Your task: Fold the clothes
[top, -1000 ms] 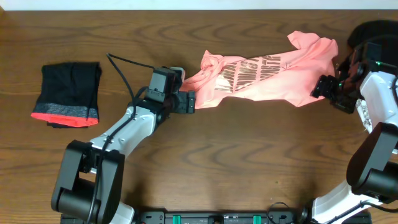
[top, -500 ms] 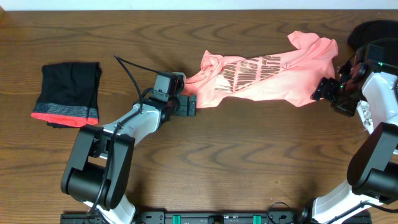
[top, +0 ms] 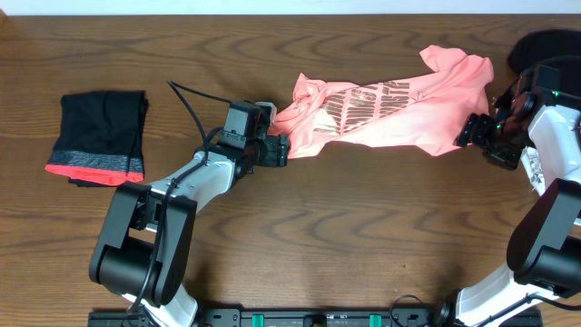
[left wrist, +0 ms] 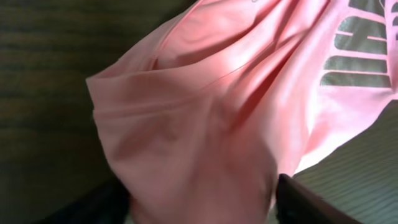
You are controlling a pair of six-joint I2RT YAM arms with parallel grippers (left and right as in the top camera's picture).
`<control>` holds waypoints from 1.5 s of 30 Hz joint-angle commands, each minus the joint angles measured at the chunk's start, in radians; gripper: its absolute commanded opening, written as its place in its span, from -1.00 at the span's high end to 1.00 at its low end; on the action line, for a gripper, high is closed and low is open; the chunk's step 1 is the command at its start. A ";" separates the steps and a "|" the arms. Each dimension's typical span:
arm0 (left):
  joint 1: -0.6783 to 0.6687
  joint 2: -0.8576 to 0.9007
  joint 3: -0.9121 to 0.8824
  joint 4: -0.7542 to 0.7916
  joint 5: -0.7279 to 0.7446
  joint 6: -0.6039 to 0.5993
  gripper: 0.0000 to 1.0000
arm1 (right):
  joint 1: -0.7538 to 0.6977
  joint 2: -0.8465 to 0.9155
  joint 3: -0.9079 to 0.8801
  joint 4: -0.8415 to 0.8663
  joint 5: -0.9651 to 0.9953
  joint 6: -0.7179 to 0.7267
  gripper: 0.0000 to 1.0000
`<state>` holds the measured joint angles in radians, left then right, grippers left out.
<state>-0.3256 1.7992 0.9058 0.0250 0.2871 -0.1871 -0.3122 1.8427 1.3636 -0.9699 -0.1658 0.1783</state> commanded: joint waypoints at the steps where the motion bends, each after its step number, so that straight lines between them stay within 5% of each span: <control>1: -0.002 0.013 0.015 -0.001 0.019 -0.011 -0.27 | -0.008 0.002 -0.005 0.001 -0.011 0.008 -0.62; 4: -0.002 0.010 0.015 0.000 0.019 -0.010 0.16 | -0.008 0.002 -0.005 0.000 -0.011 0.008 -0.62; 7: 0.001 -0.007 0.016 0.004 0.018 -0.010 0.85 | -0.008 0.001 -0.005 0.000 -0.030 0.008 -0.61; 8: 0.004 -0.020 0.018 0.004 0.015 -0.010 0.88 | -0.010 0.001 -0.005 0.001 -0.051 0.007 -0.61; 19: 0.073 -0.266 0.022 0.010 -0.048 -0.010 0.88 | -0.128 0.002 -0.005 0.056 -0.235 -0.080 -0.55; 27: 0.073 -0.303 0.022 -0.002 -0.079 -0.010 0.88 | -0.158 0.002 -0.056 0.098 -0.319 -0.212 -0.32; 45: 0.073 -0.303 0.022 -0.020 -0.098 -0.010 0.88 | -0.150 0.002 -0.409 0.673 -0.348 -0.181 -0.29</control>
<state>-0.2562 1.4971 0.9062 0.0044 0.2028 -0.1986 -0.4698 1.8427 0.9771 -0.3271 -0.4992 -0.0162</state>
